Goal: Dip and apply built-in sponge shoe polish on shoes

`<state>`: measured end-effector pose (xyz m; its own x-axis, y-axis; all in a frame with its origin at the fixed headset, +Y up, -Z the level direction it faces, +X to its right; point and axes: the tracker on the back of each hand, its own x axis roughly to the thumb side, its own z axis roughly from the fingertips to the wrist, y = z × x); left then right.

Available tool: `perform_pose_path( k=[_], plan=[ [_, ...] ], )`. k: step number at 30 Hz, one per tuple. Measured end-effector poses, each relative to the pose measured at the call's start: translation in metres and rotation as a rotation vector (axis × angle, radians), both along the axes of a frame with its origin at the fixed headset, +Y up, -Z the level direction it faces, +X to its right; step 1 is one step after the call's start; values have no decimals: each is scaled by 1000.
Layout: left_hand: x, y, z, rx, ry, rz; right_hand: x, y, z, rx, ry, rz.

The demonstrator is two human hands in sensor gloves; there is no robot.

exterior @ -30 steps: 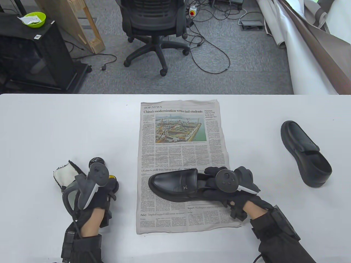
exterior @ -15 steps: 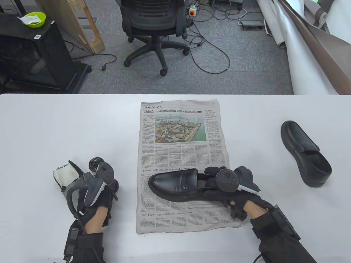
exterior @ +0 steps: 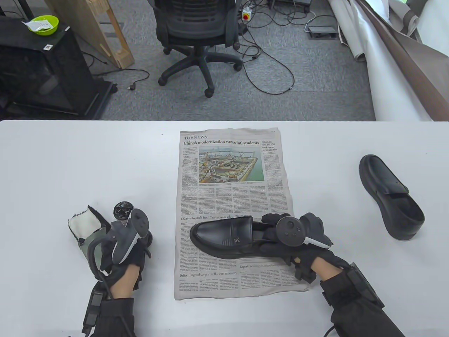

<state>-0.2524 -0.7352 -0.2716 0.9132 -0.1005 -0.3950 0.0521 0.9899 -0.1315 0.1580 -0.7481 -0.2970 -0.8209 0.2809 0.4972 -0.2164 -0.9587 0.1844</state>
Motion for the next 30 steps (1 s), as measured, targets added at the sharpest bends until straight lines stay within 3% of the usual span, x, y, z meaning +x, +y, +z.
perform_pose_path(
  k=[4,10,16,21,26,30],
  plan=[
    [3,4,2,-20,36,-36,0,0,0,1,0,-1],
    [16,48,29,253,20,-50,-1,1,0,-3,19,21],
    [41,70,49,402,-41,-139,-9,3,5,61,25,123],
    [48,69,51,399,-78,-96,-8,1,6,50,30,85],
    [45,60,44,342,-74,-95,-6,0,10,88,59,40],
    [44,61,44,357,-79,-83,-8,8,17,156,71,31]
  ],
)
